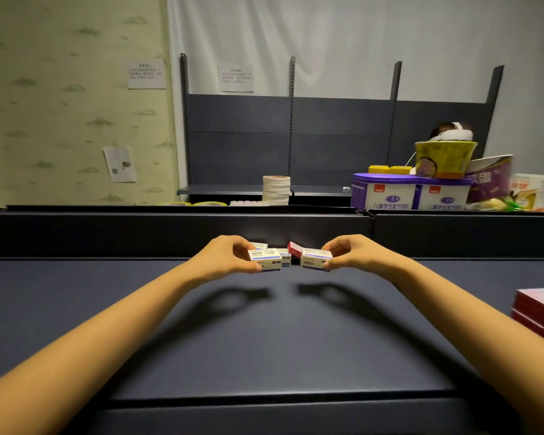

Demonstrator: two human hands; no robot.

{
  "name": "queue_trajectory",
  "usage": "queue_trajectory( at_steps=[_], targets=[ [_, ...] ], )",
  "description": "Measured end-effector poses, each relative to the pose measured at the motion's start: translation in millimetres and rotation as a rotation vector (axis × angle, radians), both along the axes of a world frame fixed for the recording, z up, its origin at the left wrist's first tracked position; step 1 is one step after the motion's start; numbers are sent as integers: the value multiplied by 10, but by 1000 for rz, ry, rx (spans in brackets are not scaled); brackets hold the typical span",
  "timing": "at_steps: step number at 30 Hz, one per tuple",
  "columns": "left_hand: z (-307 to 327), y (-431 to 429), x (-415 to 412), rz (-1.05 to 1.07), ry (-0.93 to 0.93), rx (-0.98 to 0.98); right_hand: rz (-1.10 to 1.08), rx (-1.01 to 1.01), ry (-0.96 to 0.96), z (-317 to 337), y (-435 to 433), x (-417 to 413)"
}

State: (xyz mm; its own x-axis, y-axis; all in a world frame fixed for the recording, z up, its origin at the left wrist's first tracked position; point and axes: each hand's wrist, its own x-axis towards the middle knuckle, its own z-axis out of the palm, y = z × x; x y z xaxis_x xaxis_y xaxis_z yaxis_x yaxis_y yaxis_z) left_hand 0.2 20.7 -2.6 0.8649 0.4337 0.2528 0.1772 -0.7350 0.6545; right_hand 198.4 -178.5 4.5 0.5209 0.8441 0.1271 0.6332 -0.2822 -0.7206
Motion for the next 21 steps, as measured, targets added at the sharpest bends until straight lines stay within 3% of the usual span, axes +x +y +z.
queue_trajectory(
  at_steps=[11, 21],
  targets=[
    [127, -1171, -4, -73, -72, -37, 86, -44, -43, 303, -1209, -146],
    [166, -2766, 251, -108, -83, -124, 124, -43, -71, 413, -2796, 44]
  ],
)
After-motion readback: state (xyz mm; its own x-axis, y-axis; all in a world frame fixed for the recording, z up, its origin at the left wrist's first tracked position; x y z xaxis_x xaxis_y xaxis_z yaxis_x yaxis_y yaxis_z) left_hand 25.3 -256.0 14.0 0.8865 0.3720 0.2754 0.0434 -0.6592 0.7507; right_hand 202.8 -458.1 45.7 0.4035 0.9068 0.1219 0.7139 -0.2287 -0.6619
